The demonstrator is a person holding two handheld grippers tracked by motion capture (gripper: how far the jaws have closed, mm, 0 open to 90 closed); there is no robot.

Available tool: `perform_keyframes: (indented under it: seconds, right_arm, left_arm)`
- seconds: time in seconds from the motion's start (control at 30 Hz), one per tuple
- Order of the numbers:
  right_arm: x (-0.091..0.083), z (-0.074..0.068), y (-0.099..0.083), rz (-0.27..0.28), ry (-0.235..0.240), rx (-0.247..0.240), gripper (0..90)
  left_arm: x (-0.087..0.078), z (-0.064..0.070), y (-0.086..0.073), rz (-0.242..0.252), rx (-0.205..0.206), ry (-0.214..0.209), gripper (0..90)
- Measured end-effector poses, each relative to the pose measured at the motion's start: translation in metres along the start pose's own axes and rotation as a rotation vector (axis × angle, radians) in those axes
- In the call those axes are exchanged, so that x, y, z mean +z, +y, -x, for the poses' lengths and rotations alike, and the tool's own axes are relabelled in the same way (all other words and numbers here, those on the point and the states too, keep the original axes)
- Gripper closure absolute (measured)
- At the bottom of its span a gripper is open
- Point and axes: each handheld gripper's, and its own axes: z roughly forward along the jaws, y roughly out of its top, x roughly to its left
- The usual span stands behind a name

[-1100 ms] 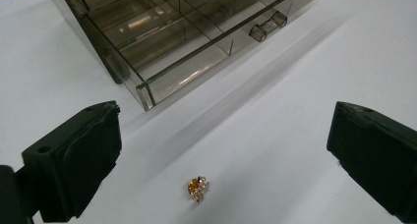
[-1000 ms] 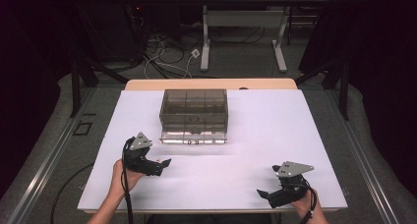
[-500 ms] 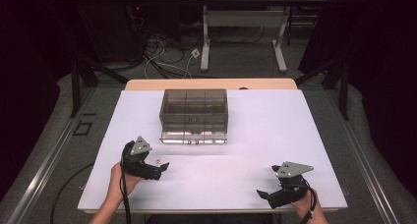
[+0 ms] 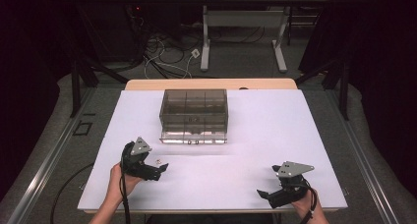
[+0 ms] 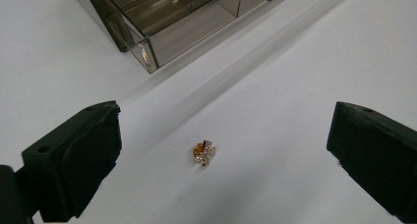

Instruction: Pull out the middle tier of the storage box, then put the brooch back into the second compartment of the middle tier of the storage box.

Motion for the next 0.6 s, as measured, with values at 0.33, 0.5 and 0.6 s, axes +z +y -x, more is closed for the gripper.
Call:
perform_keyframes:
  seconds: [0.33,0.5,0.6]
  right_arm:
    - [0.000,-0.001,0.001,0.000,0.010,-0.003,0.2]
    - [0.000,0.001,0.001,0.013,0.003,0.017,0.2]
    - [-0.001,0.000,0.001,-0.001,0.001,0.020,0.0]
  left_arm:
    - [0.001,-0.005,0.000,-0.012,-0.036,-0.020,0.0]
    - [0.001,-0.010,-0.002,-0.016,-0.061,-0.001,0.0]
    - [0.001,-0.015,-0.003,-0.005,-0.087,0.011,0.0]
